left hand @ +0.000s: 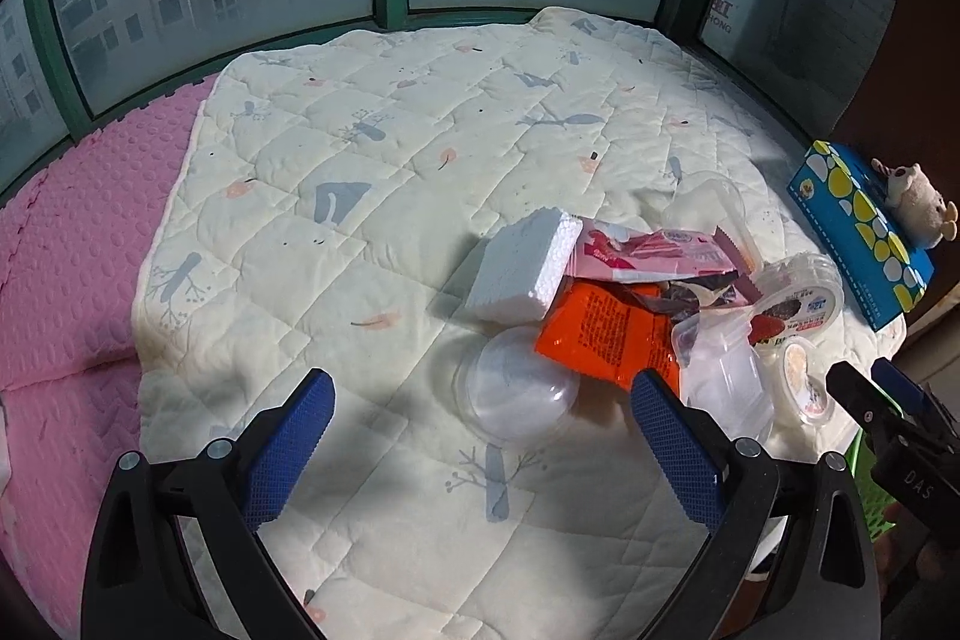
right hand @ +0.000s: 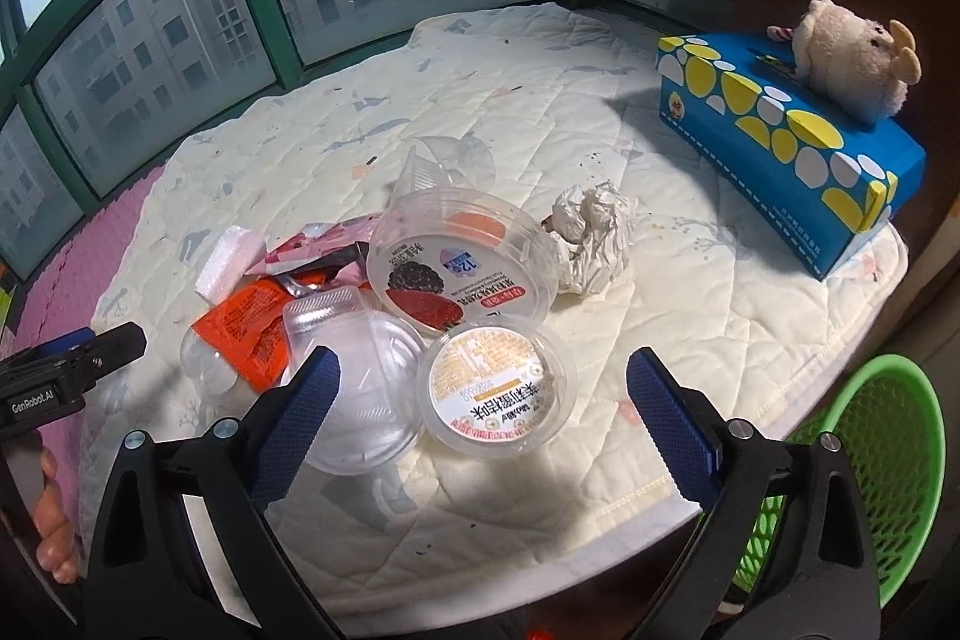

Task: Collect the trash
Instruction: 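Grasp the clear plastic lid with the right tool while the left tool grasps the white foam block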

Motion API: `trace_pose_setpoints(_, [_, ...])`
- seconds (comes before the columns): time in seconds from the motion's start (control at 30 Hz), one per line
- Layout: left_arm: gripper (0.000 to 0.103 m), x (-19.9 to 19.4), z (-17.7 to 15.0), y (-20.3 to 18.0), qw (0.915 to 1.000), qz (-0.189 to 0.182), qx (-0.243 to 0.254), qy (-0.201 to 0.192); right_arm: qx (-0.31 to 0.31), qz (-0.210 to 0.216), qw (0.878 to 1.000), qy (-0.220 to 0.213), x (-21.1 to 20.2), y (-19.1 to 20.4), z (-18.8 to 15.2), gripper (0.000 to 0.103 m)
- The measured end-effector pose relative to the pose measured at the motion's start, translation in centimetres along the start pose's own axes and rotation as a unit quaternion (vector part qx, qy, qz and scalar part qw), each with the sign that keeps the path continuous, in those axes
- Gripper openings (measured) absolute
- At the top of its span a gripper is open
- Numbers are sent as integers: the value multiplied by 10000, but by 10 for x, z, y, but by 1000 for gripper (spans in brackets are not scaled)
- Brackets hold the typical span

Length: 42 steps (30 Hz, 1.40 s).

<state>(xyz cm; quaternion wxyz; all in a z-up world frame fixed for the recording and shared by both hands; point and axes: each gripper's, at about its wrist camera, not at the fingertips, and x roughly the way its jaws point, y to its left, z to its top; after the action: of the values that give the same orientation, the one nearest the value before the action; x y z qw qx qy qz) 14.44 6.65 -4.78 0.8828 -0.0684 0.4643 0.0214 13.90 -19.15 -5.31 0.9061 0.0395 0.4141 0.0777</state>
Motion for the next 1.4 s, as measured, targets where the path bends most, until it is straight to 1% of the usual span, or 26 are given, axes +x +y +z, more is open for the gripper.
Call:
trace_pose_setpoints(0.1, [96, 10, 16, 0, 9999, -86, 56, 18, -37, 7, 10000, -24, 2, 2, 5, 95])
trace_pose_setpoints(0.2, [94, 21, 29, -5, 9996, -112, 243, 43, -67, 5, 10000, 6, 6, 4, 8, 95])
trace_pose_setpoints(0.3, [81, 36, 40, -11, 9985, -276, 427, 193, -85, 16, 10000, 26, 10, 5, 11, 95])
trace_pose_setpoints(0.4, [74, 51, 45, -14, 9972, -418, 505, 369, -129, 42, 9999, 23, 12, 6, 14, 95])
trace_pose_setpoints(0.5, [71, 63, 46, -18, 9955, -490, 656, 481, -161, 66, 9998, 15, 14, 6, 17, 95])
trace_pose_setpoints(0.67, [59, 76, 46, -18, 9936, -651, 675, 623, 12, 110, 9999, 59, 21, 2, 23, 95])
trace_pose_setpoints(0.73, [49, 79, 45, -18, 9928, -757, 652, 668, 81, 110, 9999, 46, 25, 1, 27, 95])
trace_pose_setpoints(0.77, [47, 80, 45, -18, 9924, -794, 648, 687, 122, 87, 9999, 42, 26, 1, 29, 95])
trace_pose_setpoints(0.83, [38, 81, 44, -17, 9916, -871, 649, 698, 223, 100, 9997, 11, 28, 0, 32, 95])
trace_pose_setpoints(0.97, [35, 79, 43, -14, 9915, -916, 645, 655, 387, 65, 9992, 21, 35, 0, 35, 95])
trace_pose_setpoints(1.03, [32, 77, 43, -13, 9915, -929, 652, 642, 408, 21, 9992, 32, 39, 2, 36, 95])
trace_pose_setpoints(1.1, [31, 73, 44, -10, 9918, -940, 615, 617, 427, 23, 9991, 69, 42, 2, 36, 94])
trace_pose_setpoints(1.17, [31, 69, 45, -7, 9921, -938, 594, 576, 450, -19, 9989, 89, 44, 2, 34, 91])
trace_pose_setpoints(1.4, [30, 51, 45, 0, 9927, -1011, 485, 450, 700, 16, 9975, 88, 50, -3, 34, 90])
